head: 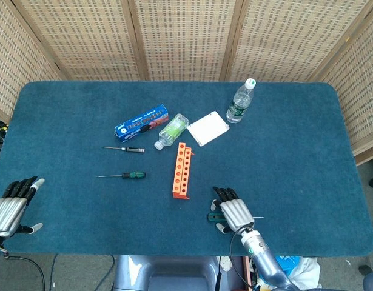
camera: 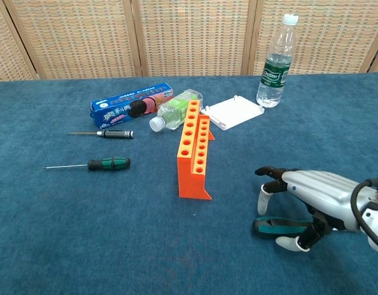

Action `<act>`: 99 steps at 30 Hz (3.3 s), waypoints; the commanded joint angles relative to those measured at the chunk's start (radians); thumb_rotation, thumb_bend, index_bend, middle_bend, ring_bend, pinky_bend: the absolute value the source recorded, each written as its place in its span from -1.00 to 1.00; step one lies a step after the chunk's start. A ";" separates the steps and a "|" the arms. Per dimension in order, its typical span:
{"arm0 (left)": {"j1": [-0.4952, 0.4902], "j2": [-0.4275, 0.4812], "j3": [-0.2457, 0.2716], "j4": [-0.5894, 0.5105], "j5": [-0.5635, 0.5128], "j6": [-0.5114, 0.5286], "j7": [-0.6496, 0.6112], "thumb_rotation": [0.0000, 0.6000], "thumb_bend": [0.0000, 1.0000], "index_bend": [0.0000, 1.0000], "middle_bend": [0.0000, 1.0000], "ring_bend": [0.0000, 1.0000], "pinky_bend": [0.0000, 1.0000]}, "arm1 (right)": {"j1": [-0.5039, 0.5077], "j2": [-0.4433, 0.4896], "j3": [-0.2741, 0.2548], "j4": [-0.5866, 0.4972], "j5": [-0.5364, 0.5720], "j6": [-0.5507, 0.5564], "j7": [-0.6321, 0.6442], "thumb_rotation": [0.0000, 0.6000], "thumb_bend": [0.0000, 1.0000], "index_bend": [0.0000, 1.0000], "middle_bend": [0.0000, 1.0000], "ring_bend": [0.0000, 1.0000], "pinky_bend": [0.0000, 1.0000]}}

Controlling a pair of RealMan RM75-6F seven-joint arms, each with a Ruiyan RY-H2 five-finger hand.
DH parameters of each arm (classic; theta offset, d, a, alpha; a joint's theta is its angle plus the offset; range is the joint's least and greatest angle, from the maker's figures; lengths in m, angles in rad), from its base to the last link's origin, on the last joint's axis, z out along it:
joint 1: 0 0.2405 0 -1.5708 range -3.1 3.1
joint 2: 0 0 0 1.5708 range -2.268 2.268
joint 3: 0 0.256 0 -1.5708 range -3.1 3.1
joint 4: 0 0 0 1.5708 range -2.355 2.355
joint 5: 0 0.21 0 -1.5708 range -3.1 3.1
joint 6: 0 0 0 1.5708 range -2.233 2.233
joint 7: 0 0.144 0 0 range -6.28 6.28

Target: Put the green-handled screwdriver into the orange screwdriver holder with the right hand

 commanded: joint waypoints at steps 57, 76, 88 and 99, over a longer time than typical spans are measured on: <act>-0.008 -0.014 0.009 -0.001 0.015 -0.007 0.020 1.00 -0.89 -0.94 -1.00 -1.00 -1.00 | 0.077 0.312 0.279 -0.347 0.077 0.222 -0.085 1.00 -0.46 0.20 -1.00 -1.00 -1.00; -0.004 -0.013 0.013 0.001 0.037 0.010 0.009 1.00 -0.89 -0.94 -1.00 -1.00 -1.00 | 0.232 0.355 0.364 -0.474 0.251 0.236 -0.253 1.00 -0.46 0.21 -0.98 -1.00 -1.00; -0.013 -0.017 0.009 0.012 0.024 -0.010 0.002 1.00 -0.89 -0.94 -1.00 -1.00 -1.00 | 0.355 0.398 0.415 -0.544 0.485 0.266 -0.380 1.00 -0.46 0.21 -0.98 -1.00 -1.00; -0.021 -0.023 0.008 0.019 0.011 -0.028 0.003 1.00 -0.89 -0.94 -1.00 -1.00 -1.00 | 0.435 0.433 0.429 -0.550 0.606 0.283 -0.395 1.00 -0.46 0.21 -0.98 -1.00 -1.00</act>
